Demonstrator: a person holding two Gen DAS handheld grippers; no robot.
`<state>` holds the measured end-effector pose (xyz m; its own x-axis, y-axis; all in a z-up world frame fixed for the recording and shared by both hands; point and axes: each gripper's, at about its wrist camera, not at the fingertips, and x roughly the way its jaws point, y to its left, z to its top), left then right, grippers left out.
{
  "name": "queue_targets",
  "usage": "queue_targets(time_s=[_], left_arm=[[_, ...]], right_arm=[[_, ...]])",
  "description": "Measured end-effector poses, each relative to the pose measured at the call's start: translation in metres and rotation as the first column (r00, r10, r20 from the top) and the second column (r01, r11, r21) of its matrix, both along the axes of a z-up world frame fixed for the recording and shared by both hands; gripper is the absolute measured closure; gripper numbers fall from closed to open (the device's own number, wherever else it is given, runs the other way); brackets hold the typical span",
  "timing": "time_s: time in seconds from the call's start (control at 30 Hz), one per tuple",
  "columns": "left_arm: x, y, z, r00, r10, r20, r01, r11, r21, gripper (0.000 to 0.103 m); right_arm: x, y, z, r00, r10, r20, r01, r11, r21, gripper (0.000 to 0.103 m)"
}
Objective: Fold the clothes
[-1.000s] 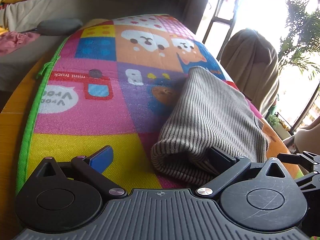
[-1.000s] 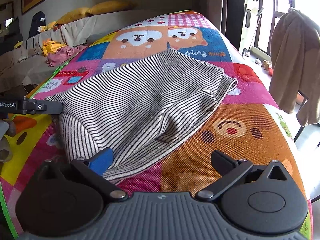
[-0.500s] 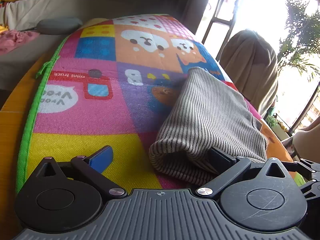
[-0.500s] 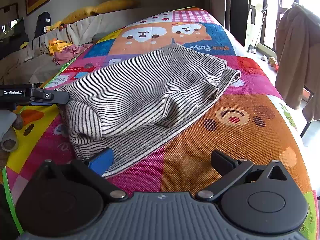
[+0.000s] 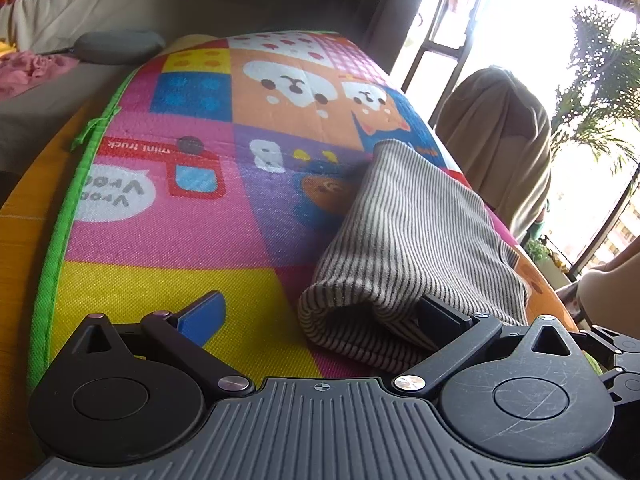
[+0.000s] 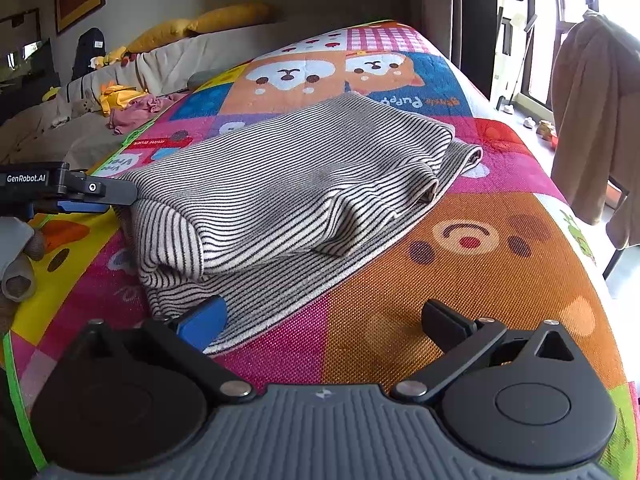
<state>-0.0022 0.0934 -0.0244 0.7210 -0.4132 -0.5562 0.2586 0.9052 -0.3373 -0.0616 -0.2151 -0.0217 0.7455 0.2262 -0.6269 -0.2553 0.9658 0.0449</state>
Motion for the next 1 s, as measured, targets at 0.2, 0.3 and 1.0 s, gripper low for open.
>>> queue_targets(time_s=[0.2,0.3,1.0], left_arm=[[-0.002,-0.001,0.001,1.0,0.006,0.0,-0.006,1.0,0.002,0.0],[-0.003,0.001,0.001,1.0,0.007,0.0,-0.007,1.0,-0.006,0.0],[-0.028,-0.058,0.008,0.929,-0.363,0.072,0.281,0.818,0.502,0.0]], right_arm=[[-0.002,-0.007,0.007,1.0,0.03,-0.007,-0.03,1.0,0.004,0.0],[-0.023,0.001,0.02,0.991,0.048,0.128,-0.038,0.996,-0.077,0.0],[0.012,0.057,0.023,0.953,0.235,0.19,-0.162,0.929,-0.334,0.0]])
